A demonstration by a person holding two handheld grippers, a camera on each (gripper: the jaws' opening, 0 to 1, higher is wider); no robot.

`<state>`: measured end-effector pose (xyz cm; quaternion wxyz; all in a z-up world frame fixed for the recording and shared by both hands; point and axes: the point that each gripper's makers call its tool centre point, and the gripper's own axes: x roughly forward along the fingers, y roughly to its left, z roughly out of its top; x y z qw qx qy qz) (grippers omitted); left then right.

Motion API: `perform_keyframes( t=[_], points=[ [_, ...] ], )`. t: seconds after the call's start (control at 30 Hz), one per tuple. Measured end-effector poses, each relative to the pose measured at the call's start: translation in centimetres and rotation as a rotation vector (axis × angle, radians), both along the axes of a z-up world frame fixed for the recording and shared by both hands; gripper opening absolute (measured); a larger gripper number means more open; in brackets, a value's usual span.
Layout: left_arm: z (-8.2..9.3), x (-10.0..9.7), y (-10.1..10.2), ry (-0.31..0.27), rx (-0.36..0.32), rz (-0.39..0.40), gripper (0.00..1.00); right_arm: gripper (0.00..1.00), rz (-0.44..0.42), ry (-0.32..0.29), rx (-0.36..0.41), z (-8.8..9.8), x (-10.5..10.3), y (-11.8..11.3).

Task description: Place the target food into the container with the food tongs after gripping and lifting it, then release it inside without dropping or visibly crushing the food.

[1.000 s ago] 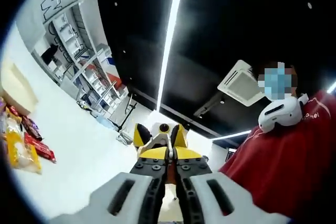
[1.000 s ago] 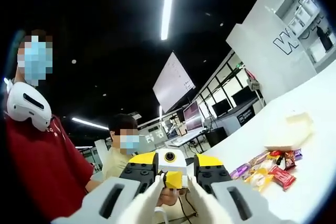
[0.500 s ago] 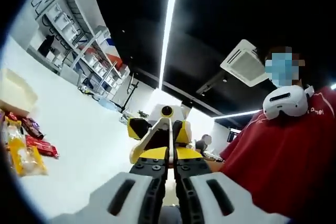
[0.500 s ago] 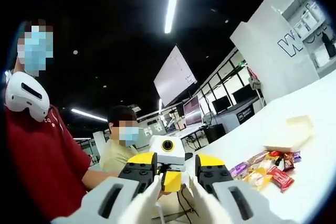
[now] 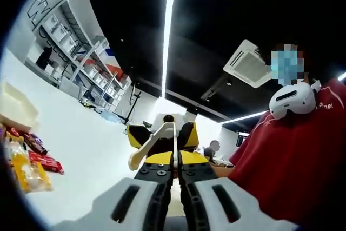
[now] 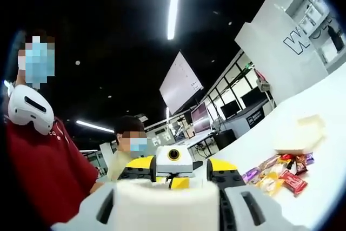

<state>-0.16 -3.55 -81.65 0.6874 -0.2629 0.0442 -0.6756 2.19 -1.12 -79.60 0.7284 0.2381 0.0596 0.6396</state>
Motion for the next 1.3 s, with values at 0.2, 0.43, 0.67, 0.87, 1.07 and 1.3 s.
perform_keyframes(
  t=[0.2,0.43,0.67,0.87,1.07,1.3],
  points=[
    [0.0,0.0,-0.3,0.002,0.011,-0.014,0.01,0.32,0.004,-0.011,-0.022,-0.4,-0.3,0.2],
    [-0.2,-0.2,-0.4,0.013,0.014,-0.024,0.01,0.27,-0.003,-0.033,-0.057,-1.0,-0.3,0.2],
    [-0.3,0.0,-0.3,0.028,0.026,-0.011,0.02,0.21,-0.002,-0.032,-0.045,-0.6,-0.5,0.3],
    [-0.4,1.2,0.9,0.038,-0.002,0.076,0.11,0.21,-0.04,-0.02,-0.02,-0.1,0.3,-0.4],
    [-1.1,2.4,2.7,-0.004,0.023,0.191,0.11,0.21,-0.099,-0.023,-0.02,-0.3,1.4,-0.9],
    [-1.0,4.7,5.3,-0.16,0.054,0.435,0.0,0.22,-0.124,-0.014,-0.03,-0.9,2.1,-0.8]
  ],
)
